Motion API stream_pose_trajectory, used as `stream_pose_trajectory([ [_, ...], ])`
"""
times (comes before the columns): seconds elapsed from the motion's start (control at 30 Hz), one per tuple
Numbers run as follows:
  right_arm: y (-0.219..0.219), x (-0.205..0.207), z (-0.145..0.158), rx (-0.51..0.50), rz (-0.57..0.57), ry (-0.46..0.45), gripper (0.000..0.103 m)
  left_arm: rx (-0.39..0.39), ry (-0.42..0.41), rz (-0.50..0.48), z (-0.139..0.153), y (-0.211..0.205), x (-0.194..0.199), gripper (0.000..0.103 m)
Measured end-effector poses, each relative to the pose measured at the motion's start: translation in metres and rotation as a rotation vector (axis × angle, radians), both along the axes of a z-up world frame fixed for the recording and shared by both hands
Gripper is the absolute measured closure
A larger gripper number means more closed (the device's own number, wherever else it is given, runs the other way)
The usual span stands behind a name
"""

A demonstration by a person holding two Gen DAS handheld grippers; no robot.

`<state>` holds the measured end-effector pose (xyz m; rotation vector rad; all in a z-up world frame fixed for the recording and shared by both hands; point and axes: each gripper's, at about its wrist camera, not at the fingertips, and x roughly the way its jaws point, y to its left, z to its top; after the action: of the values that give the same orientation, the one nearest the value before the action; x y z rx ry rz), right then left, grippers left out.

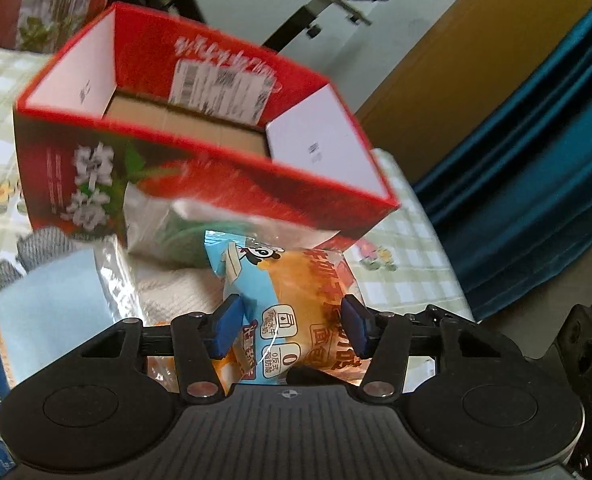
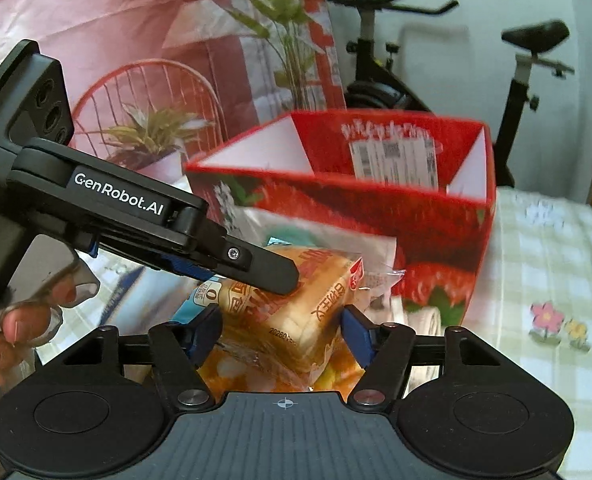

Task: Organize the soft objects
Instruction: 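Carry the bread roll with the left tool and release it into the box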

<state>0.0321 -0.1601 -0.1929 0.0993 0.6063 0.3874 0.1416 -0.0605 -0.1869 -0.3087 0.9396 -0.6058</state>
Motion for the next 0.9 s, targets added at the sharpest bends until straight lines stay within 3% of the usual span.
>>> stream_pose_trajectory([
  [0.23,-0.003,-0.002,0.046,-0.035,0.025,-0.101,0.042,-0.037,-0.11,-0.021,0.047,0.003,-0.002,0.046],
  [0.43,-0.015,0.031,0.076,-0.092,0.038,-0.15,0.042,-0.041,-0.164,-0.032,0.07,-0.006,0.028,0.045],
  [0.7,-0.037,0.098,0.082,-0.097,0.04,-0.125,0.042,-0.05,-0.12,-0.026,0.067,-0.02,0.084,0.039],
  [0.9,-0.05,0.142,0.058,-0.083,0.042,-0.049,0.042,-0.001,-0.067,-0.032,0.045,-0.031,0.116,0.039],
])
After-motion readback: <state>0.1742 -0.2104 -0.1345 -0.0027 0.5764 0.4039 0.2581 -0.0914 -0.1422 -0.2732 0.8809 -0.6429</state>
